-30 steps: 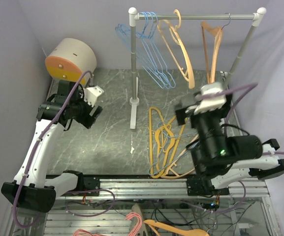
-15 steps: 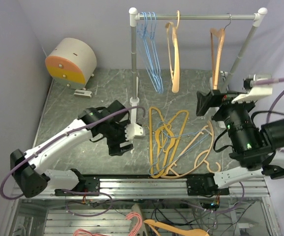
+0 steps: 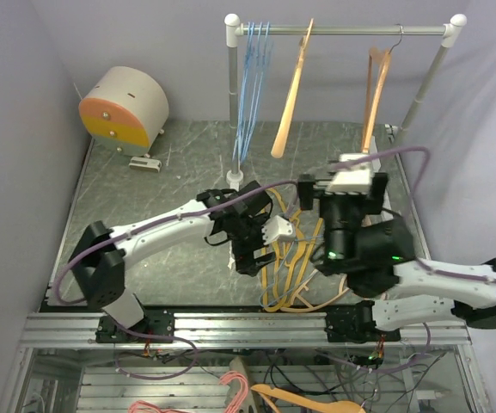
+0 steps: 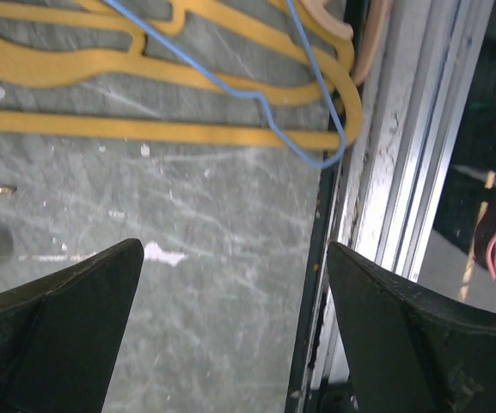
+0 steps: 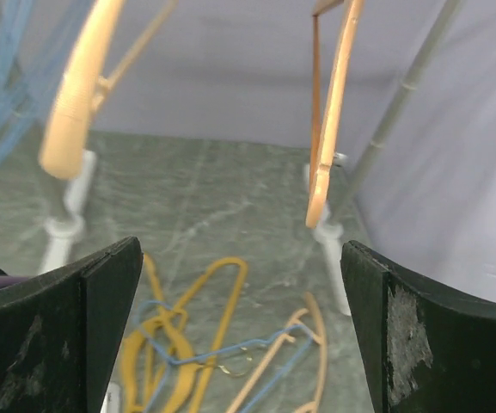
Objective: Organize the hangers
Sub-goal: Pick up the hanger at the center of the board.
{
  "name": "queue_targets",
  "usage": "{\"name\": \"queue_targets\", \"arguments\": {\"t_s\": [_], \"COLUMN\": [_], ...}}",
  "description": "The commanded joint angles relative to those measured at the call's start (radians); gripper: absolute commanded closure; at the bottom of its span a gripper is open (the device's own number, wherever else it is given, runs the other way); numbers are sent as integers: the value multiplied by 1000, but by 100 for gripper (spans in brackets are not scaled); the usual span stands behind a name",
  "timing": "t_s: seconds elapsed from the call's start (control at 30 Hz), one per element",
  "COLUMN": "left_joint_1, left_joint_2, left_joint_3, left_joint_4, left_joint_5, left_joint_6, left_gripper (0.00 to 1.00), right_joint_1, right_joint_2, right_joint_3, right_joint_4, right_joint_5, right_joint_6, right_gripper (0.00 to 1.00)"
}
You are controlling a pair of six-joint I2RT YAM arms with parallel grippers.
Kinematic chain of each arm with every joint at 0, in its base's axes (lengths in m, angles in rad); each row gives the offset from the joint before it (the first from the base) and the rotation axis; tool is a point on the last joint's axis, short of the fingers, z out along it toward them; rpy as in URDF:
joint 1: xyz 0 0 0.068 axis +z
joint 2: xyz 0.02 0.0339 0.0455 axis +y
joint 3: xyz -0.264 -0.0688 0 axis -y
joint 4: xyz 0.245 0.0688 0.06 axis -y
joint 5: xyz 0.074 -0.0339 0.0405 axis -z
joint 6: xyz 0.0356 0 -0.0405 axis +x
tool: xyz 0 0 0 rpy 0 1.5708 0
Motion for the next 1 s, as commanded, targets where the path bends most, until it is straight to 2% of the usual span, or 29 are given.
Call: {"name": "queue_targets", "arguments": {"t_s": [0.0, 0.07, 0.1, 0.37, 0.57, 0.67, 0.73, 0.77, 0.8, 0.83, 0.93, 0.97], "left_joint_1": [-3, -3, -3, -4, -4, -4, -3, -3, -4, -5, -5, -4], "left_joint_2": [107, 121, 123, 143, 102, 64, 40, 26, 11, -7, -71, -91], "left_joint_3": [70, 65, 51, -30, -92, -101, -110, -114, -122, -129, -160, -172], "left_joint_4": [136, 176, 198, 206, 161, 91, 18, -20, -58, -92, -150, -157], "left_joint_5": [98, 113, 114, 125, 94, 80, 75, 72, 65, 58, 16, 5], "left_joint_6": [-136, -153, -157, -102, -35, 29, 88, 115, 139, 165, 202, 206], "left_gripper": [1, 3, 3, 3, 3, 3, 4, 4, 4, 3, 3, 3], "right_joint_1": [-133, -161, -190, -265, -250, -191, -142, -124, -114, -108, -128, -150], "right_joint_2": [124, 232, 268, 439, 507, 633, 739, 778, 797, 799, 767, 759], "right_joint_3": [-73, -76, -73, -146, 14, 166, 309, 373, 430, 490, 749, 832], "right_joint_4": [650, 1152, 1227, 1245, 1243, 1205, 1077, 947, 771, 524, -314, -445], "right_joint_5": [82, 105, 117, 117, 69, -4, -71, -108, -146, -190, -445, -540], "right_joint_6": [-469, -903, -968, -893, -941, -991, -965, -903, -729, -537, 129, 249], "right_gripper": [0, 0, 0, 0, 0, 0, 0, 0, 0, 0, 1, 1]}}
